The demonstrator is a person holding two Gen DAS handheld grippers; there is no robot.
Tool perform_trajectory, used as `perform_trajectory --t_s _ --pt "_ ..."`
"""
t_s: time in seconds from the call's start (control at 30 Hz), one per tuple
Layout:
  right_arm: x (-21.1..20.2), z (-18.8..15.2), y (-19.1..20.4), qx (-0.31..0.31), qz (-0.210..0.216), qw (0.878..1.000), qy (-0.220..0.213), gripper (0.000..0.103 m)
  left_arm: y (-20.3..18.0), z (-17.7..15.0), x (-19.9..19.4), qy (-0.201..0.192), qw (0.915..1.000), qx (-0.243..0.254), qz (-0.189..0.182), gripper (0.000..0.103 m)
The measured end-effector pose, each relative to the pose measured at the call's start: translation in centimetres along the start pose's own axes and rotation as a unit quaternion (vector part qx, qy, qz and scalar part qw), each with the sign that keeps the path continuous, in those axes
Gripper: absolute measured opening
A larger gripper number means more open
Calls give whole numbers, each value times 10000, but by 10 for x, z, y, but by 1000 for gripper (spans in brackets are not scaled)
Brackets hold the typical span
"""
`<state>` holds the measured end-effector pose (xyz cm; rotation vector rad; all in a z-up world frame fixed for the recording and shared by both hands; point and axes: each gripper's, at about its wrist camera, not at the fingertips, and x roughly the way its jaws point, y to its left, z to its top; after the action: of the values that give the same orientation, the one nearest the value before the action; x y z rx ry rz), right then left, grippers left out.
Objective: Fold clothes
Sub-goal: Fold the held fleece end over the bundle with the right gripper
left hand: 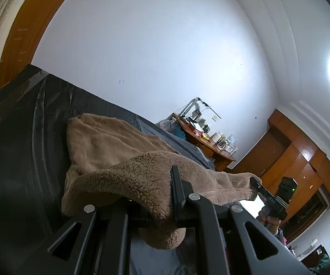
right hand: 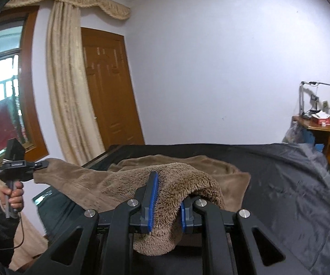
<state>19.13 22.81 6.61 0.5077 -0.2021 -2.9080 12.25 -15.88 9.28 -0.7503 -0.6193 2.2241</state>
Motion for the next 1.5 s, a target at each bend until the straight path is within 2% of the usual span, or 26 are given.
perform_trajectory --t_s 0.33,0.7,1.1,1.3,1.5 --pt "58 27 -21 146 -521 9982 254 17 10 42 53 121 9998 -72 110 14" --pt "113 27 -43 264 -788 9941 695 17 55 56 110 618 9959 -577 329 14" --pt "178 55 -77 728 -1160 9861 935 17 80 105 174 688 9925 -905 442 14" --pt "214 63 -102 919 -1280 9811 1123 17 111 115 213 824 9861 -1314 603 14" --pt "265 48 -120 1168 -1361 9694 1676 17 149 105 254 1184 9743 -1668 949 14"
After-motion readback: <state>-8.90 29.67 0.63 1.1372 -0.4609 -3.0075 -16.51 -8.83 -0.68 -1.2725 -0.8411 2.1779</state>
